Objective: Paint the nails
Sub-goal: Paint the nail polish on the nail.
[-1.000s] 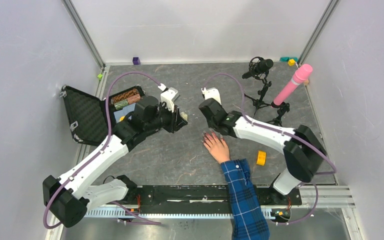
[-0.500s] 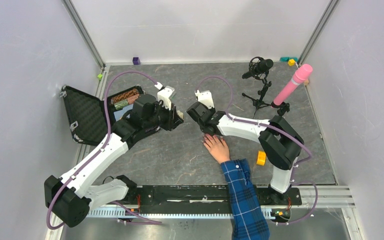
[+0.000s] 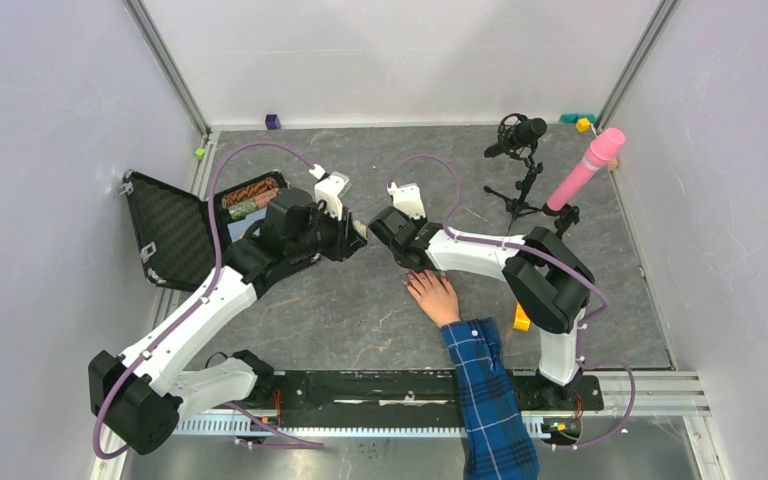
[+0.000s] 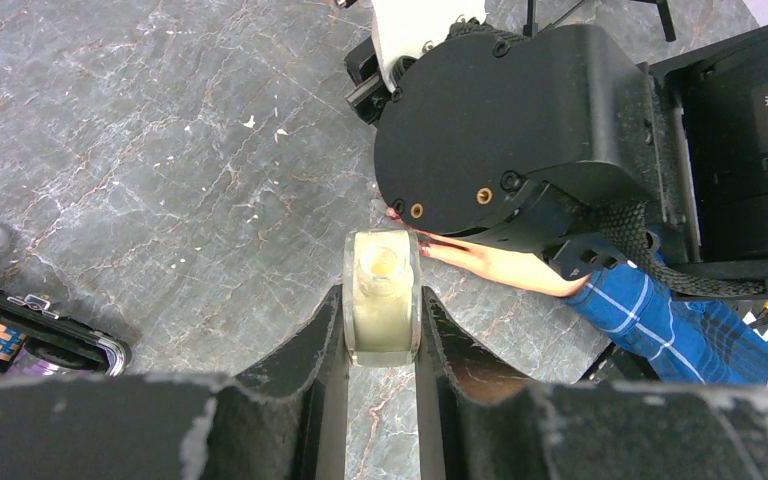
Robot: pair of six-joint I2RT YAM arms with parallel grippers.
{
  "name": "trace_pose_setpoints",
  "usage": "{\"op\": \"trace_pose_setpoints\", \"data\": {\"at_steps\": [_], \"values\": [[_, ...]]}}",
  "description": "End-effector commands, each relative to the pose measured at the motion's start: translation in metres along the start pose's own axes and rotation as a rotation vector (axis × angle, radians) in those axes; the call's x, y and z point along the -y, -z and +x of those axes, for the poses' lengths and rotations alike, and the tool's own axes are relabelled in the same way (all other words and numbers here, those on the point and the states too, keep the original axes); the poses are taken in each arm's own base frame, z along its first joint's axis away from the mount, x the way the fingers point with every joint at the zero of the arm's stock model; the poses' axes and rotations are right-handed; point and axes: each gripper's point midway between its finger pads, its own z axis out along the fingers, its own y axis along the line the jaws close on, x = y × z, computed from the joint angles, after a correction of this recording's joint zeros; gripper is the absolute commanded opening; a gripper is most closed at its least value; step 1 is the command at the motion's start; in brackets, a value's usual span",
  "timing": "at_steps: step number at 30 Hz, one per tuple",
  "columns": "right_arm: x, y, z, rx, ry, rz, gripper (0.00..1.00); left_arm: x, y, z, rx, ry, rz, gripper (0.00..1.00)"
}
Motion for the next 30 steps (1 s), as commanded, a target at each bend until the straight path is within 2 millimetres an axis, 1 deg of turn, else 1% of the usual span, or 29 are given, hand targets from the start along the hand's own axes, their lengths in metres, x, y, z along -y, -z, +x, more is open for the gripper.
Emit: {"op": "trace_pose_setpoints", "data": {"at_steps": [1, 13, 30], "values": [[-0.0043, -0.0006, -0.0182, 0.049, -0.044, 0.023, 0.0, 0.0014, 0.0059, -0.0146, 0.048, -0.044, 0.006, 0.02], [-0.0093, -0.0046, -0.0115, 0.034, -0.031, 0.011, 0.0, 0.0006, 0.005, -0.0139, 0.045, -0.044, 0.004, 0.02], [-0.0133, -0.0084, -0.0089, 0.032, -0.031, 0.002, 0.0, -0.001, 0.0045, -0.0128, 0.042, -0.043, -0.003, 0.02]]}}
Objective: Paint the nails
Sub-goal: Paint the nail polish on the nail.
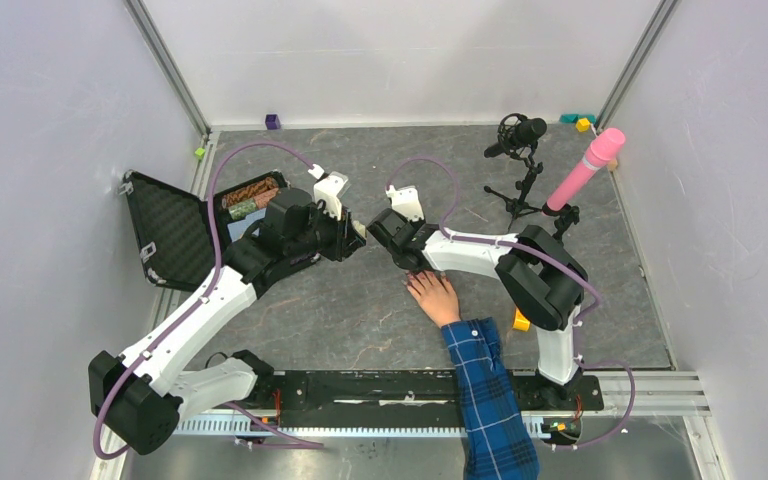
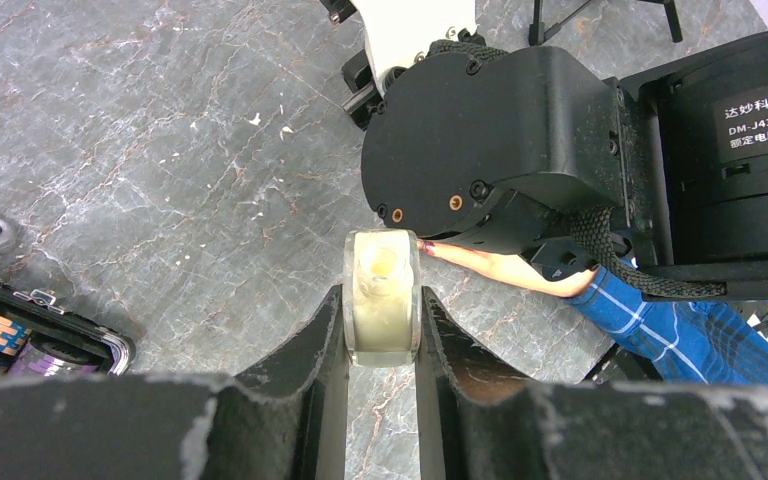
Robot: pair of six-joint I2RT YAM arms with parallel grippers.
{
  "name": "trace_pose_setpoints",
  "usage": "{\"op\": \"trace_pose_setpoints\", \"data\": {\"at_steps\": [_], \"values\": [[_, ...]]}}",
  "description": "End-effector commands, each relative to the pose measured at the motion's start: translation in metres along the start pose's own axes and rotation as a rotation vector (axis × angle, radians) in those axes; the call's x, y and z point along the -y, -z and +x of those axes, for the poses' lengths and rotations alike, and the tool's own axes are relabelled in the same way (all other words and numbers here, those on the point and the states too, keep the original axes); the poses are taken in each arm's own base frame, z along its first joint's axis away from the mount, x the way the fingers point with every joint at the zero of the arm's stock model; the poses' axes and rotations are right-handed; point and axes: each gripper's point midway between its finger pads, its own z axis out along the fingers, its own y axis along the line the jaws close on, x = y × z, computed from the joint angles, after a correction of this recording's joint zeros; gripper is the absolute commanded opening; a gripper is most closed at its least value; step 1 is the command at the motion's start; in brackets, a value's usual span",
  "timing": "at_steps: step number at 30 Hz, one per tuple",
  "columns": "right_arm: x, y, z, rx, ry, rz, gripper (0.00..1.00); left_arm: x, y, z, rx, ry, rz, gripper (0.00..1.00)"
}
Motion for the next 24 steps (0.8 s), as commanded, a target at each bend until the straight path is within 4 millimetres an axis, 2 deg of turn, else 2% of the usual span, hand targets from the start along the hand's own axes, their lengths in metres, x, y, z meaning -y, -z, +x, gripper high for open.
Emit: {"op": "trace_pose_setpoints", "data": {"at_steps": [1, 24], "values": [[-0.0089, 0.0008, -0.0176, 0.045, -0.047, -0.009, 0.0, 0.0007, 0.0044, -0.014, 0.046, -0.045, 0.004, 0.02], [-0.0129, -0.0034, -0.0168, 0.047, -0.046, -0.01, 0.0, -0.0011, 0.0032, -0.0118, 0.04, -0.043, -0.001, 0.02]]}}
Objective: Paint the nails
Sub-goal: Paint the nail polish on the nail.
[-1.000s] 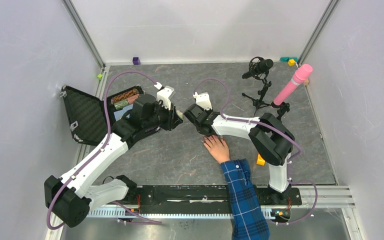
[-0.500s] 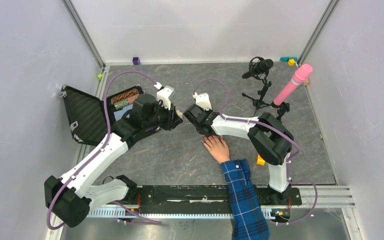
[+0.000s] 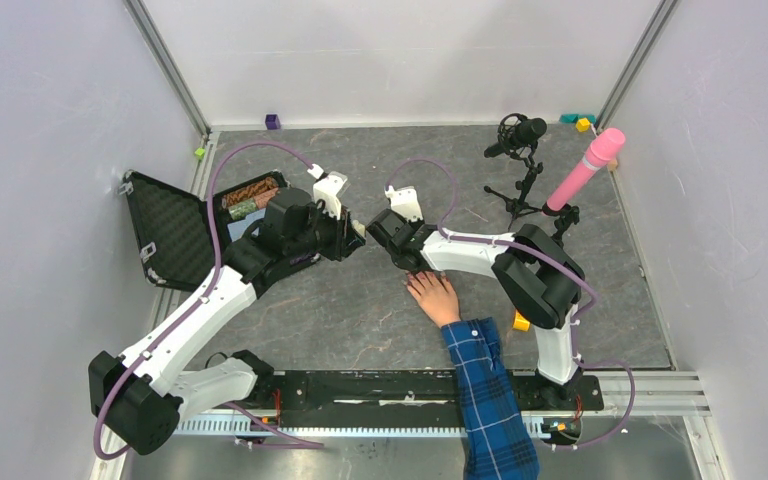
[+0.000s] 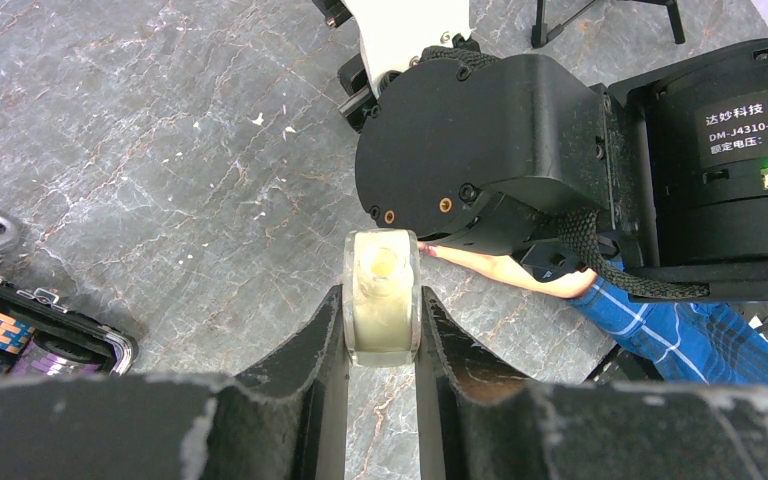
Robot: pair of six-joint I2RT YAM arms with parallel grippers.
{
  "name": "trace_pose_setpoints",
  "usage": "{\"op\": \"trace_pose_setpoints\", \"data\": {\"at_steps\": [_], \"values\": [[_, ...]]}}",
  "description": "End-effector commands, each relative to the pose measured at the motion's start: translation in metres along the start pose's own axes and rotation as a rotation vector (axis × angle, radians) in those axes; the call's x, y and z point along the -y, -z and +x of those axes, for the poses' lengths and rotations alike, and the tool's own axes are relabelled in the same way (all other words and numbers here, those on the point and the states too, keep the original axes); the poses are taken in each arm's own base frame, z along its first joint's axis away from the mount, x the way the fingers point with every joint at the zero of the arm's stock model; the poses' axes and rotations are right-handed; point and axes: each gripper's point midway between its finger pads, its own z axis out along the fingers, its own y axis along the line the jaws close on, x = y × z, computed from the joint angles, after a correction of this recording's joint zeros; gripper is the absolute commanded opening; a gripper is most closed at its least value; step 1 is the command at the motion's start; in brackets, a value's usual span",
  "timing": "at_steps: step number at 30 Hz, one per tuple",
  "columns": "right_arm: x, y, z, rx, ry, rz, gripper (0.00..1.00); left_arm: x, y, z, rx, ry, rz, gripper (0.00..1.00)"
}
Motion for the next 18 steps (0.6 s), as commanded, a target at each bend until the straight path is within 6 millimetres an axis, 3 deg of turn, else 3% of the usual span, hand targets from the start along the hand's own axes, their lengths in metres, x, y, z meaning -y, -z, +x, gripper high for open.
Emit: {"op": "trace_pose_setpoints", "data": {"at_steps": [1, 18], "values": [[-0.0091, 0.0006, -0.0182, 0.045, -0.044, -0.007, 0.0, -0.0001, 0.003, -0.0117, 0.04, -0.043, 0.002, 0.02], [-0.013, -0.0035, -0.0209, 0.054, -0.044, -0.003, 0.0, -0.0021, 0.0019, -0.0112, 0.037, -0.04, -0.004, 0.02]]}}
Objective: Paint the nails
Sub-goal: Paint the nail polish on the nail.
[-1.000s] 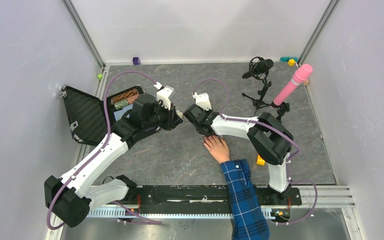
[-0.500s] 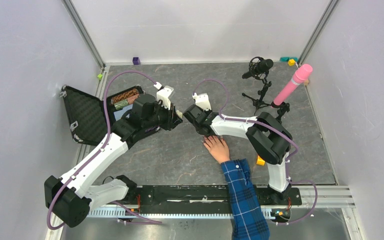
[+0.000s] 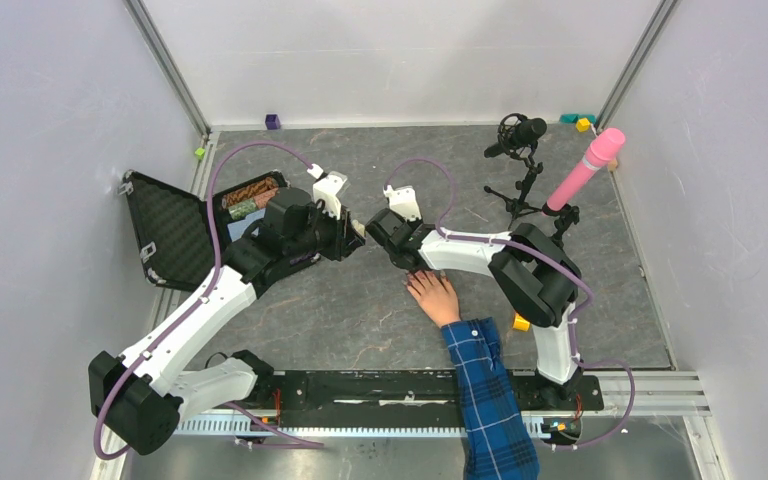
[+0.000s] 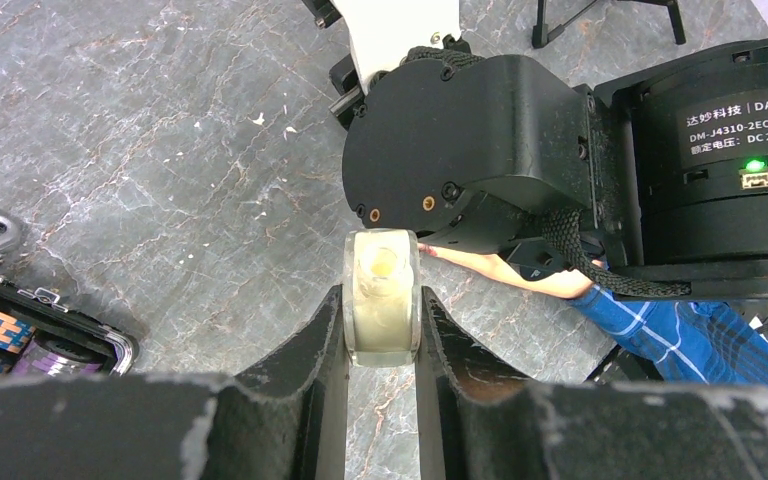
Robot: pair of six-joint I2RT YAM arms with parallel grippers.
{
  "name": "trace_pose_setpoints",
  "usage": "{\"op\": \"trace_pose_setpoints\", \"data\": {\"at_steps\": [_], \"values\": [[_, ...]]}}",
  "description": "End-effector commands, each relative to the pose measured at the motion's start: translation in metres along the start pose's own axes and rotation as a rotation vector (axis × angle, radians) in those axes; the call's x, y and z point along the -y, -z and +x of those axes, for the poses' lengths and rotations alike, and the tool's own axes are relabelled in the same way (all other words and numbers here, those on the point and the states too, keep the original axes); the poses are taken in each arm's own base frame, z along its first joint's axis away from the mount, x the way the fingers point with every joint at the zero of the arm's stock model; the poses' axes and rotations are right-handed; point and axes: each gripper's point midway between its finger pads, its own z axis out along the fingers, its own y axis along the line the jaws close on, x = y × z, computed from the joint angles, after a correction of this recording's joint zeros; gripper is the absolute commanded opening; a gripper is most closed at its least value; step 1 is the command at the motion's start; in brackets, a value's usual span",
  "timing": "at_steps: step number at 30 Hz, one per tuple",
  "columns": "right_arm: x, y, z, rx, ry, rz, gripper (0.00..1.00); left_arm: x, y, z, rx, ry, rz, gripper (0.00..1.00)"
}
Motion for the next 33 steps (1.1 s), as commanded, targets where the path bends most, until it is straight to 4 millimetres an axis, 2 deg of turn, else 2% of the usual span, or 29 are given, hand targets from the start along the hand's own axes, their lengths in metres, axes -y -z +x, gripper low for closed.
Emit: {"op": "trace_pose_setpoints", "data": {"at_steps": [1, 12, 26, 33], "values": [[-0.009, 0.0, -0.02, 0.052, -0.041, -0.001, 0.0, -0.002, 0.002, -0.011, 0.035, -0.04, -0.004, 0.02], [-0.007, -0.002, -0.02, 0.059, -0.038, 0.015, 0.0, -0.003, 0.002, -0.011, 0.036, -0.039, -0.007, 0.02], [0.001, -0.001, -0.037, 0.092, -0.059, 0.041, 0.0, -0.004, 0.003, -0.012, 0.042, -0.037, -0.01, 0.02], [0.011, 0.008, -0.05, 0.12, -0.079, 0.053, 0.0, -0.005, 0.004, -0.014, 0.049, -0.033, -0.019, 0.02]]}}
